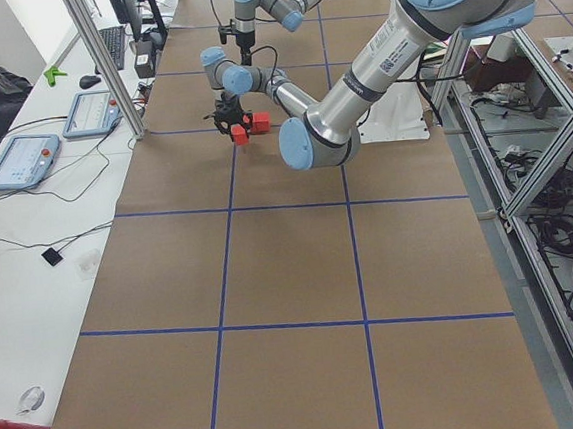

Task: Form red blocks into L shape at center
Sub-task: 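Carry the red cube with the left gripper toward the two placed cubes, then lower the red cube with the left gripper beside the farther placed cube and adjust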

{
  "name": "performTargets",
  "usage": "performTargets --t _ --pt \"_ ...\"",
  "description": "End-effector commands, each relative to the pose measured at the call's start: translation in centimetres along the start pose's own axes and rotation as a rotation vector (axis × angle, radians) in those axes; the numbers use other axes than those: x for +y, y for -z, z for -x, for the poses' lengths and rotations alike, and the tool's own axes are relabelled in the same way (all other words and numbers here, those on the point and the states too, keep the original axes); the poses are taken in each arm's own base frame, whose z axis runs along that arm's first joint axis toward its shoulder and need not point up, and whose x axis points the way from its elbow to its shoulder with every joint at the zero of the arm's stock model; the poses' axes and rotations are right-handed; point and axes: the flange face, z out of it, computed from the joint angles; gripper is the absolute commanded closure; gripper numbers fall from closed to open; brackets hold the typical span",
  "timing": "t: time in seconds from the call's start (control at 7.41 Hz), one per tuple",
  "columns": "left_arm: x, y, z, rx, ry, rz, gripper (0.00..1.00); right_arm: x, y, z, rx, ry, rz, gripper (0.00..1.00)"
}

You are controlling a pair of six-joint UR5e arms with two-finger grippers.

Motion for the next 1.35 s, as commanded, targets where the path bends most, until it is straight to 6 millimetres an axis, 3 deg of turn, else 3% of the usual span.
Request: performTargets --t 0.0,0.41,1.22 --pt "1.2 -0.2 0.6 -0.002 0.021 0.007 1.00 0.0 0.1 0.2 -0.002 0.002 -0.001 0.01" --pt "3.3 -0.1 2.3 -0.010 -0.008 0.017 1.00 -0.1 0.0 0.1 0.000 -0.001 -0.002 0.01" --pt "3.6 -0.5 2.6 -0.004 -0.033 0.016 1.00 -0.1 0.1 0.2 0.000 -0.001 -0.003 0.01"
